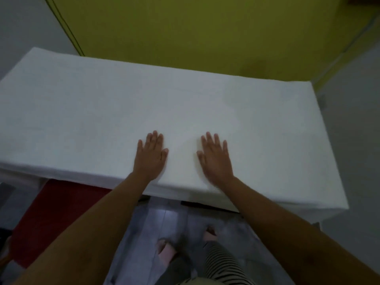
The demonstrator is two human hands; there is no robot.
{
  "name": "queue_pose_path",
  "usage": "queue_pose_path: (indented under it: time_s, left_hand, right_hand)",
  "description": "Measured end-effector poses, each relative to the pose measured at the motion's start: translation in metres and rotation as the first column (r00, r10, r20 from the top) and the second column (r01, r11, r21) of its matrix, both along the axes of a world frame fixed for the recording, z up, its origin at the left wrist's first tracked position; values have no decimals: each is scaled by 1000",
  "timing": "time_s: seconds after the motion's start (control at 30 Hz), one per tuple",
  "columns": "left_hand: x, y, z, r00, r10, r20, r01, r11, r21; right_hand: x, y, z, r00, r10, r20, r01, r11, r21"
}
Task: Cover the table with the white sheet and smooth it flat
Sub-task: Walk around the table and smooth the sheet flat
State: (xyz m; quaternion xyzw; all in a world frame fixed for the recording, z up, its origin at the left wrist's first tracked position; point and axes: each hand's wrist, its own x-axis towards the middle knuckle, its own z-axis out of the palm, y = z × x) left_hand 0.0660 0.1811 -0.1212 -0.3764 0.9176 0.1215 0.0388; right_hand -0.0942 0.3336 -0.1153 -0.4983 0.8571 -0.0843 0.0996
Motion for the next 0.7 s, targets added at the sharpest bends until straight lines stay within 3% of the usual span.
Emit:
queue_pose_path:
  time_s: [0.1,0.2,0.4,0.7]
  left_hand:
    - [-57,37,-1,979,-201,-42,202,979,12]
    - [-109,70,-3,945,-323,-52,325,945,37]
    - [-151,85,-14,944,-329,-30,329,944,-9]
    - [-150,87,-14,941,-338,-26,338,941,2]
  right_hand:
    - [-75,14,6,963,-268,-35,269,963,12]
    - [-134,26,4,915,-402,-39,404,913,55]
    - [-166,53,-14,855,-519,-4,518,852,76]
    - [-125,171,-16,552,-833,-25,834,552,19]
